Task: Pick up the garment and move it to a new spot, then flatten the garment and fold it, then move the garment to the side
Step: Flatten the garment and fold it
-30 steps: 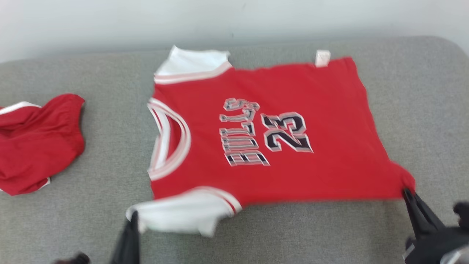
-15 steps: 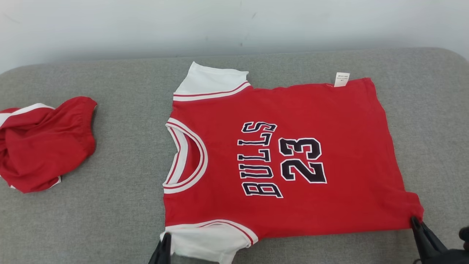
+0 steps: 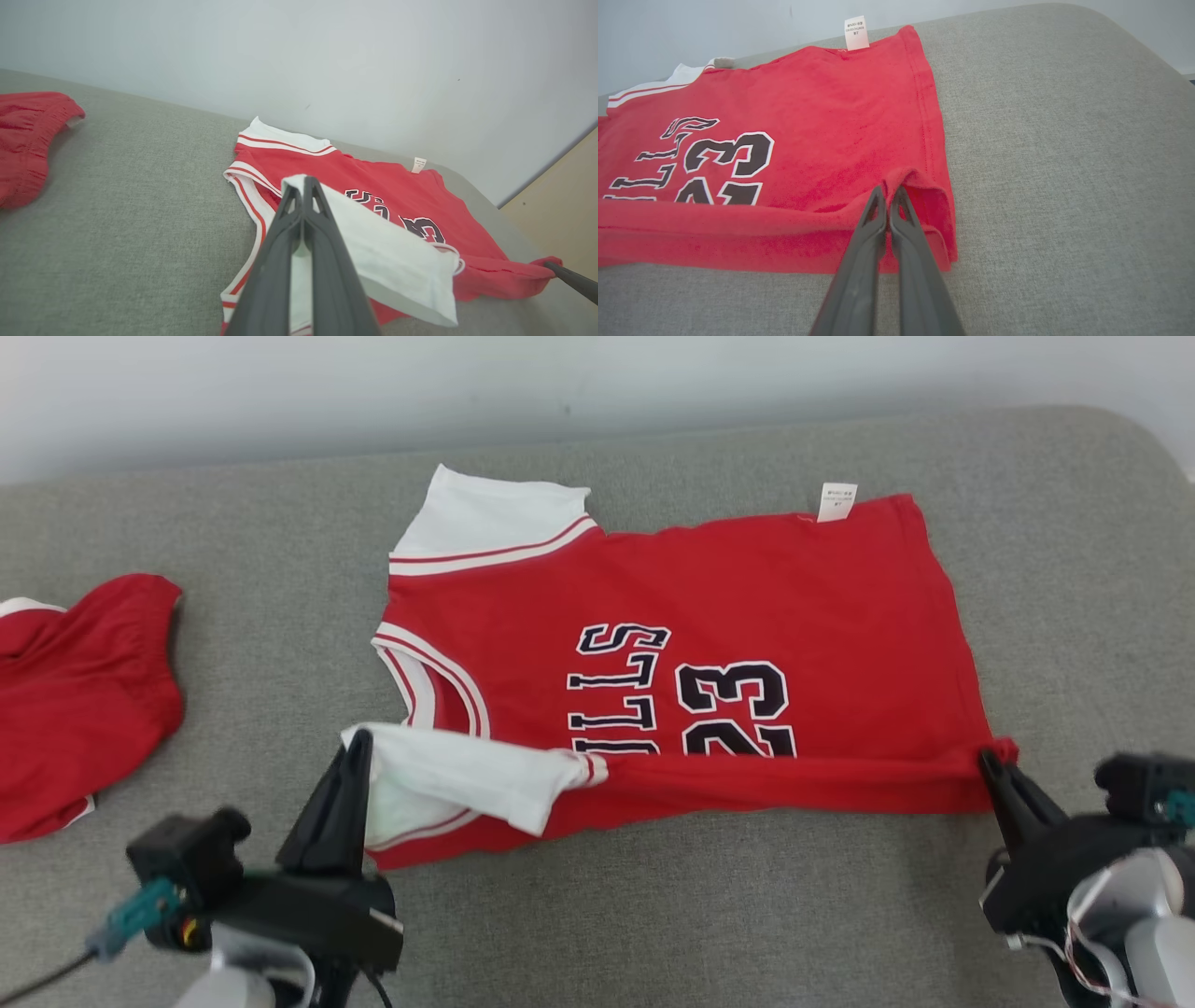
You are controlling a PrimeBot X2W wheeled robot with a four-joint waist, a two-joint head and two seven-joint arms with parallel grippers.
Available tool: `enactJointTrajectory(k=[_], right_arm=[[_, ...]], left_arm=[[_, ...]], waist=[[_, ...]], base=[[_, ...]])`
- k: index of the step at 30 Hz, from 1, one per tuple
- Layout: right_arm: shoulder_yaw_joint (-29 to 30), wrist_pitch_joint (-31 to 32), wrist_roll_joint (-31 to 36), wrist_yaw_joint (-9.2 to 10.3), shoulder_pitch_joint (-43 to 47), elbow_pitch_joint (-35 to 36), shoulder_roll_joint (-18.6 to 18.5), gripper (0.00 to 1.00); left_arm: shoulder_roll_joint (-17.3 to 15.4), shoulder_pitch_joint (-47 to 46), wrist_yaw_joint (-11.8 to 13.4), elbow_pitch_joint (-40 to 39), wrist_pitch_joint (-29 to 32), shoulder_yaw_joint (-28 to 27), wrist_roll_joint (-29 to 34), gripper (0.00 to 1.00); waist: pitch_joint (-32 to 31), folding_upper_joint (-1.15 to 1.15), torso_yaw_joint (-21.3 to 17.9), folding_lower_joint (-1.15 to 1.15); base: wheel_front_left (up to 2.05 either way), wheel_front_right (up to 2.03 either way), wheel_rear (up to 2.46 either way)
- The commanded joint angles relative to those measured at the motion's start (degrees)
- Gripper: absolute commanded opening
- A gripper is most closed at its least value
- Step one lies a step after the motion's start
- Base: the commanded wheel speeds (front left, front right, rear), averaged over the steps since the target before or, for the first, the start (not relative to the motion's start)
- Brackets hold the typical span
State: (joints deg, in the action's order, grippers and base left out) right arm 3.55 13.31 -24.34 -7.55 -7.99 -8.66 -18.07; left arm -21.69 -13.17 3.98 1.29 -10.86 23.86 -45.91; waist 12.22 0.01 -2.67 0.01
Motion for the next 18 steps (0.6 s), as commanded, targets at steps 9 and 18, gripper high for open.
enactJointTrajectory(k=[9,18], right_arm=[[-3.1,-1.2,-0.35,0.15,-13.04,-10.14,-0.86,0.0],[-5.76,-6.0,-0.85,0.14,-21.05,-21.09,-1.55,0.1]], left_arm=[[0.1,-12.7,-3.27,9.87,3.56,1.57,1.51,0.0],[1.61,-18.51,-6.4,18.39,2.24,3.17,2.55,0.0]], waist=[[4.37,-0.01,-0.43,-0.01],[5.67,-0.01,0.12,-0.01]], base=[[0.0,0.0,0.0],[0.0,0.0,0.0]])
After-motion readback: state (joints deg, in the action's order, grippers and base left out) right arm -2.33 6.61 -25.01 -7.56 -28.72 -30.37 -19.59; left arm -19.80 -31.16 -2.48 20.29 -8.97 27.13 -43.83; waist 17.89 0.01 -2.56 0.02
